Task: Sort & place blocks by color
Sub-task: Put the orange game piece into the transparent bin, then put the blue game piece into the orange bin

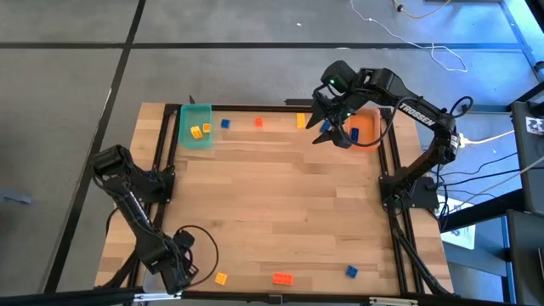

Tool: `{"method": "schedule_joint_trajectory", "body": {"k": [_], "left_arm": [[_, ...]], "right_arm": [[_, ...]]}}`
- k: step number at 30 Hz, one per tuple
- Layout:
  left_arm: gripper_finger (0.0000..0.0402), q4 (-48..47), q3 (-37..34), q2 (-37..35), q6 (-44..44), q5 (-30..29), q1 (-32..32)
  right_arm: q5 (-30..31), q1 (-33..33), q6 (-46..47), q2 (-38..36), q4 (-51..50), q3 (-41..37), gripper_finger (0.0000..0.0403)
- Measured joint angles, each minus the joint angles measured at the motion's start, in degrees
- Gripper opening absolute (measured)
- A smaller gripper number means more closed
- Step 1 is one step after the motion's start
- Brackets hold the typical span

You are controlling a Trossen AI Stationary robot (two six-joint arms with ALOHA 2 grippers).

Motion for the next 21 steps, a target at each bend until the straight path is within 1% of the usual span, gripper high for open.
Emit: {"method": "schedule_joint_trajectory", "body": {"k": [21], "left_arm": [[0.0173,0.2,0.0,0.0,0.4,0.7,0.5]], "right_arm": [[0.0,0.0,0.0,0.0,0.0,0.0,0.0269]]}}
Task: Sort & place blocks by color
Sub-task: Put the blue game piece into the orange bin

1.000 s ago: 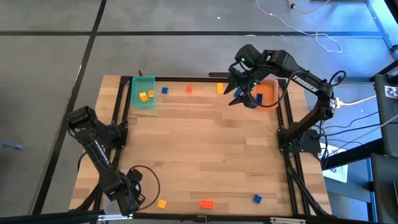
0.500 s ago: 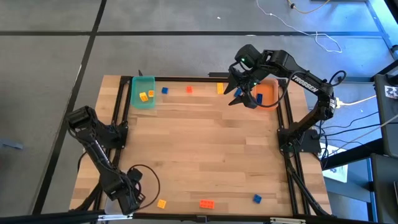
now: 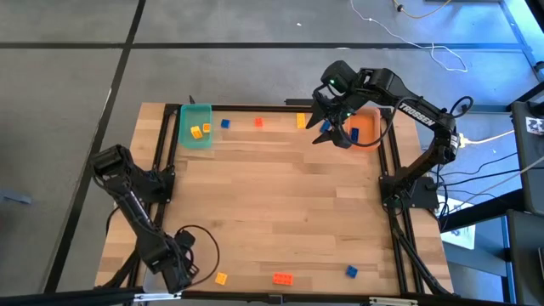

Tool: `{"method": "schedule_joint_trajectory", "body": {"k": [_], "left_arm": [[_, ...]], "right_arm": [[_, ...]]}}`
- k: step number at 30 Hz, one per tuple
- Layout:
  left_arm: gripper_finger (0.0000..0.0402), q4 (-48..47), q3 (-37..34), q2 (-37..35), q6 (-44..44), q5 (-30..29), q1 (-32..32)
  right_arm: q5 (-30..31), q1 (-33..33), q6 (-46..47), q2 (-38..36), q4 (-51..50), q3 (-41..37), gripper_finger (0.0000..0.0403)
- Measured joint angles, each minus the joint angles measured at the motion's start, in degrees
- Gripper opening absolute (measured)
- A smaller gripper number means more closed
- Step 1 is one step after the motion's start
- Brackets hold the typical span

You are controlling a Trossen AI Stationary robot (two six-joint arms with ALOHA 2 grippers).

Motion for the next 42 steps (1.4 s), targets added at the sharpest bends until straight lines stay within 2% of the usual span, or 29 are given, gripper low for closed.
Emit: {"method": "schedule_joint_trajectory", "body": {"k": [4,13,18,24,29,32,37,42], "left_arm": [[0.0172,-0.1,0.0,-1.7,0.0,-1.3,0.4],[0.0171,-4.9,0.0,-10.0,-1.4,-18.5,3.2],[0.0170,-8.7,0.0,-12.8,5.1,-24.0,7.1],[0.0170,-12.7,0.0,-13.6,15.0,-24.8,12.9],[0.0170,-14.4,0.0,-13.6,22.0,-24.8,17.2],[0.0170,-14.4,0.0,-13.6,26.7,-25.1,19.3],[0.0170,-15.6,0.0,-13.5,28.5,-25.7,22.0],[0.0170,-15.4,0.0,-13.5,28.5,-26.7,23.3]], "right_arm": [[0.0,0.0,-0.1,0.0,1.2,0.0,0.0269],[0.0,0.0,0.2,0.0,5.5,0.0,0.0269],[0.1,0.0,0.2,0.0,4.4,0.0,0.0269],[7.9,0.0,2.9,0.0,-4.5,-0.3,0.0269],[7.6,0.4,8.9,0.1,-16.7,-3.3,0.0269],[7.2,1.5,15.2,-0.9,-16.3,-8.0,0.0269],[3.7,4.3,18.3,-3.0,-16.5,-15.6,0.0269],[-4.1,7.8,19.7,-8.7,-16.5,-25.4,0.0269]]}}
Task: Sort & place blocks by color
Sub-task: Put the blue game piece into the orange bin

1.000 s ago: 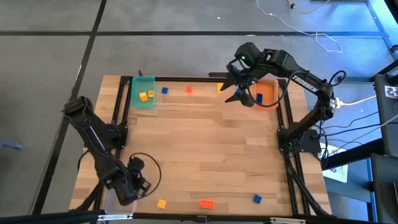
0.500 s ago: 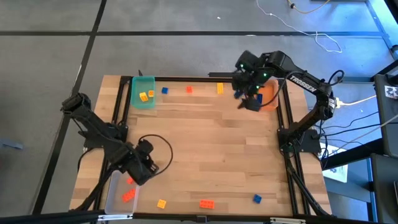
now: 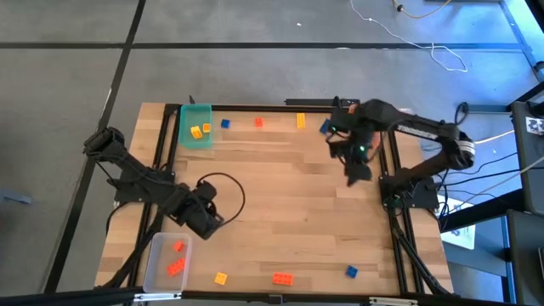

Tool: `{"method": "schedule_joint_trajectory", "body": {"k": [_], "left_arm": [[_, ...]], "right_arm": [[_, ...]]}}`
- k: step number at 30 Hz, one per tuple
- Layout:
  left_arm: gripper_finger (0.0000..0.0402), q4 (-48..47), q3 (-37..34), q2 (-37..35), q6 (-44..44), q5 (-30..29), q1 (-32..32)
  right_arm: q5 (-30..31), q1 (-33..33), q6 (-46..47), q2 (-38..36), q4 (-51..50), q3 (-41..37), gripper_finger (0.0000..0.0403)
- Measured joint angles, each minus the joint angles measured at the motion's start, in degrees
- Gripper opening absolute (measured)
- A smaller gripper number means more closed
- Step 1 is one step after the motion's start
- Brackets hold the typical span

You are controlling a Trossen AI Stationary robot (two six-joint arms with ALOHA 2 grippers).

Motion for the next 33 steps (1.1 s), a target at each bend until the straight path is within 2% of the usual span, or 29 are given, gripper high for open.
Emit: {"method": "schedule_joint_trajectory", "body": {"k": [4,8,13,19,23,28,33], "left_arm": [[0.0170,0.1,0.0,0.0,0.0,-1.2,0.6],[0.0170,0.1,0.0,0.0,0.0,-1.3,1.1],[0.0169,0.1,0.0,0.0,1.5,-1.5,1.2],[0.0169,0.1,0.0,0.0,5.9,-1.9,1.1],[0.0169,0.1,0.0,0.0,7.5,-2.0,1.1],[0.0169,0.1,0.0,0.0,7.6,-3.0,1.1],[0.0169,0.2,0.0,0.0,8.9,-3.8,1.1]], "right_arm": [[-3.0,3.1,4.0,-7.3,-0.1,-7.2,0.0269],[-3.0,7.4,11.8,-15.1,-0.1,-13.6,0.0269],[0.0,14.7,26.8,-24.0,3.6,-21.4,0.0269],[2.2,25.6,44.3,-31.3,14.4,-30.7,0.0269],[2.1,33.7,50.6,-32.8,25.1,-34.9,0.0269],[2.7,44.7,56.0,-31.3,38.5,-37.4,0.0269],[10.9,54.0,58.2,-27.3,46.6,-37.4,0.0269]]}}
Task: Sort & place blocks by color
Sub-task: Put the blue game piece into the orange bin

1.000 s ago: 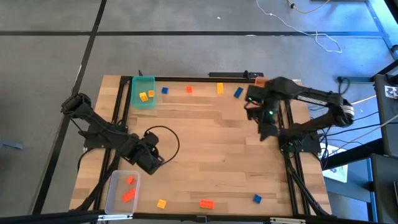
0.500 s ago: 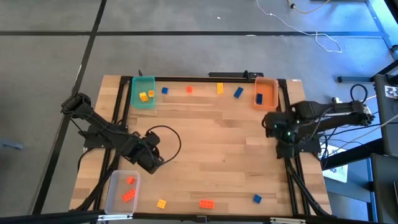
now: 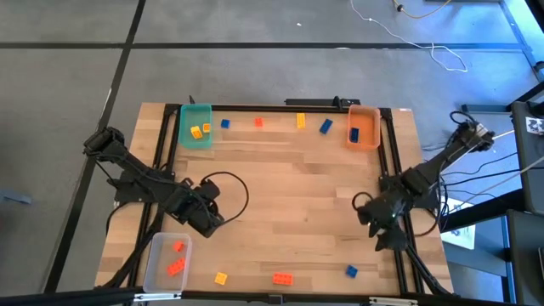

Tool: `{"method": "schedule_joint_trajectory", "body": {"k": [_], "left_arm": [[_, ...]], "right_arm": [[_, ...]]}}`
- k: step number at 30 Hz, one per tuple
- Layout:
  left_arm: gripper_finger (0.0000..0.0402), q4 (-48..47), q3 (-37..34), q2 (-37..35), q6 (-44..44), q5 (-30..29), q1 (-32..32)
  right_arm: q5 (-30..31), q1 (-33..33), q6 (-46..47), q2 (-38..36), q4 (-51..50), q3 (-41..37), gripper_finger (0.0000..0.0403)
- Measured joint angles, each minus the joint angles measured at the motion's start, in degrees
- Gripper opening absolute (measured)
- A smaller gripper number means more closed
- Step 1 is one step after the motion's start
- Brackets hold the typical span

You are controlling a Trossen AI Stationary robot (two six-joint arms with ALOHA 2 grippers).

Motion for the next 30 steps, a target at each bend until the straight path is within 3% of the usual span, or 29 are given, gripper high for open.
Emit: {"method": "schedule_joint_trajectory", "body": {"k": [4,10,19,30], "left_arm": [[0.0169,0.7,0.0,0.0,1.6,-0.4,0.0],[0.0169,1.7,0.0,0.0,4.9,-0.4,0.0],[0.0170,2.2,0.0,0.0,9.3,-0.4,0.0],[0.0170,3.1,0.0,0.0,12.3,-0.4,0.0]], "right_arm": [[8.0,5.0,3.4,4.4,0.9,0.0,0.0269],[13.3,10.4,8.0,13.3,6.1,0.0,0.0269],[15.4,14.1,16.7,26.0,18.6,0.6,0.0269],[16.4,14.3,19.1,37.9,17.6,10.2,0.0269]]}}
